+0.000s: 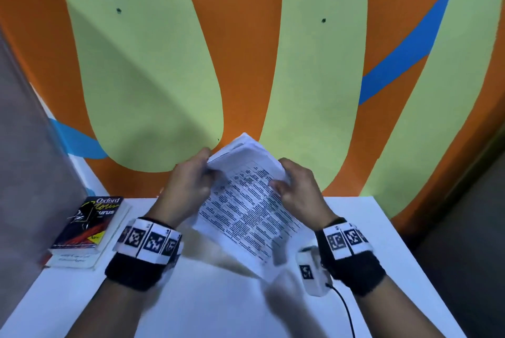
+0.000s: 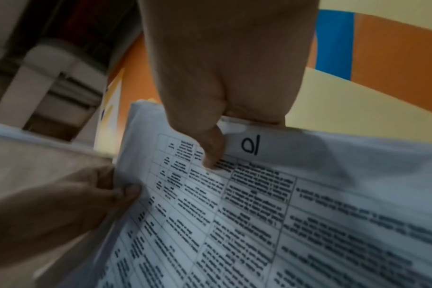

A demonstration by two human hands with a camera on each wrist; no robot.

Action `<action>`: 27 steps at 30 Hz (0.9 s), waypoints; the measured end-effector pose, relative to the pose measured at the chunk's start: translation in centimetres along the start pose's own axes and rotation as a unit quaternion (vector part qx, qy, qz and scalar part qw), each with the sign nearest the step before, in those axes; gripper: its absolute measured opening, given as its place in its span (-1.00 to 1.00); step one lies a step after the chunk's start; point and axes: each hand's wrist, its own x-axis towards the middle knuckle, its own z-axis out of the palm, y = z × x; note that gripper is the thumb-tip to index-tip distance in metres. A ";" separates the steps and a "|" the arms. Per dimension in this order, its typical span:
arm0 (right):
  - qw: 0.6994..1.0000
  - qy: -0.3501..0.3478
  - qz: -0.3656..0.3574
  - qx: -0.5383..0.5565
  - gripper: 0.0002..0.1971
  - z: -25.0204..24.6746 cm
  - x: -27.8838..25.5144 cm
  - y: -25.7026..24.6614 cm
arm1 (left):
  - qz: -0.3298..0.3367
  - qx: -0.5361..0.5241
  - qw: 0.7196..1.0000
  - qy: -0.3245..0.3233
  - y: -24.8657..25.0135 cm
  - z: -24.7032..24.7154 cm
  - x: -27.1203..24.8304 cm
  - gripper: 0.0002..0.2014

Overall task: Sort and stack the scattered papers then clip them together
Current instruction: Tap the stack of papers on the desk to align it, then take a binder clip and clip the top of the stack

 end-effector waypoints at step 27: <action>0.956 0.127 0.105 0.242 -0.61 2.2 -4.5 2.3 | -0.132 -0.223 0.951 0.168 -1.9 6.2 -4.4 -0.70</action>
